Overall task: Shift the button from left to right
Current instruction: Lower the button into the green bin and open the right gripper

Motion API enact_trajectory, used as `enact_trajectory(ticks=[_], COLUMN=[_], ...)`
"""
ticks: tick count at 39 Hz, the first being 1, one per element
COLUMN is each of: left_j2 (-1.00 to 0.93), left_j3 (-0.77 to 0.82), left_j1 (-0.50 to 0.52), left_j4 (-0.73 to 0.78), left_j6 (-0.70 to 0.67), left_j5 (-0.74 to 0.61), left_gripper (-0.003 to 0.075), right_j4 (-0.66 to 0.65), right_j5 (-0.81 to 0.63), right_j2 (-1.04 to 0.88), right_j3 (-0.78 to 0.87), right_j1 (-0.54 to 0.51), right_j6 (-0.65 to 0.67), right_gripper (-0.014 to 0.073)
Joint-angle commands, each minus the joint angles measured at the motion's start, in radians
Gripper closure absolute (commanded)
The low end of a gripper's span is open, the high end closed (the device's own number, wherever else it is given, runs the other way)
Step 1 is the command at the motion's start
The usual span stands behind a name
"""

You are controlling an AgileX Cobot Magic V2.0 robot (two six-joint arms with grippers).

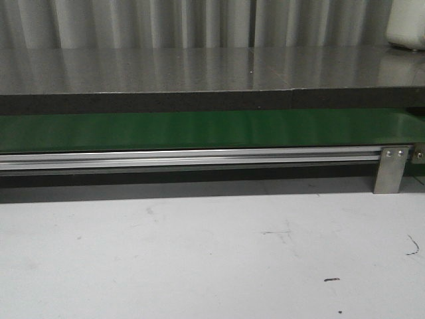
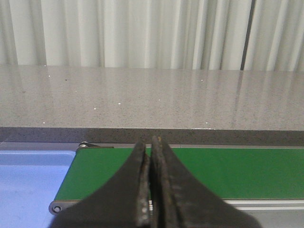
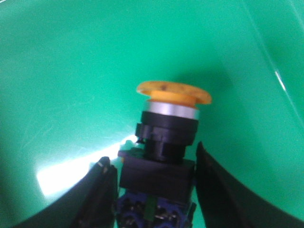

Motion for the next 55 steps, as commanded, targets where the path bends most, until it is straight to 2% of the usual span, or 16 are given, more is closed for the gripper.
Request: enact_trajectory(ticks=[1, 3, 6, 17, 19, 21, 29, 31, 38, 43, 55], left_j2=[0.011, 0.011, 0.011, 0.011, 0.011, 0.011, 0.011, 0.011, 0.011, 0.011, 0.011], left_j3=[-0.025, -0.025, -0.025, -0.025, -0.025, -0.025, -0.025, -0.025, -0.025, -0.025, -0.025], left_j1=[-0.007, -0.007, -0.007, -0.007, -0.007, -0.007, -0.007, -0.007, -0.007, -0.007, -0.007], left_j4=[-0.014, -0.014, -0.014, -0.014, -0.014, -0.014, -0.014, -0.014, -0.014, -0.014, -0.014], left_j6=[-0.004, -0.004, -0.004, -0.004, -0.004, -0.004, -0.004, -0.004, -0.004, -0.004, -0.004], left_j5=[-0.082, -0.082, -0.082, -0.082, -0.082, -0.082, -0.082, -0.082, -0.082, -0.082, -0.082], left_gripper=[0.0741, 0.0741, 0.0741, 0.0741, 0.0741, 0.0741, 0.0741, 0.0741, 0.0741, 0.0741, 0.0741], right_j4=[-0.005, -0.005, -0.005, -0.001, -0.001, -0.001, -0.001, -0.001, -0.001, -0.001, -0.001], right_j5=[-0.049, -0.049, -0.035, 0.021, 0.02, 0.023, 0.051, 0.054, 0.028, -0.026, -0.228], right_j2=[-0.055, -0.055, -0.062, -0.242, -0.287, -0.333, -0.503, -0.538, -0.657, -0.761, -1.124], right_j3=[-0.031, -0.031, -0.031, -0.031, -0.031, -0.031, -0.031, -0.031, -0.01, 0.085, 0.572], right_j1=[-0.005, -0.005, -0.006, 0.029, 0.049, 0.074, 0.185, 0.202, 0.242, 0.29, 0.474], right_j6=[-0.003, -0.002, -0.002, -0.002, -0.002, -0.002, -0.003, -0.003, -0.018, -0.018, -0.057], right_gripper=[0.021, 0.0147, 0.0102, 0.0111, 0.0135, 0.0195, 0.0594, 0.0665, 0.0662, 0.0662, 0.0662])
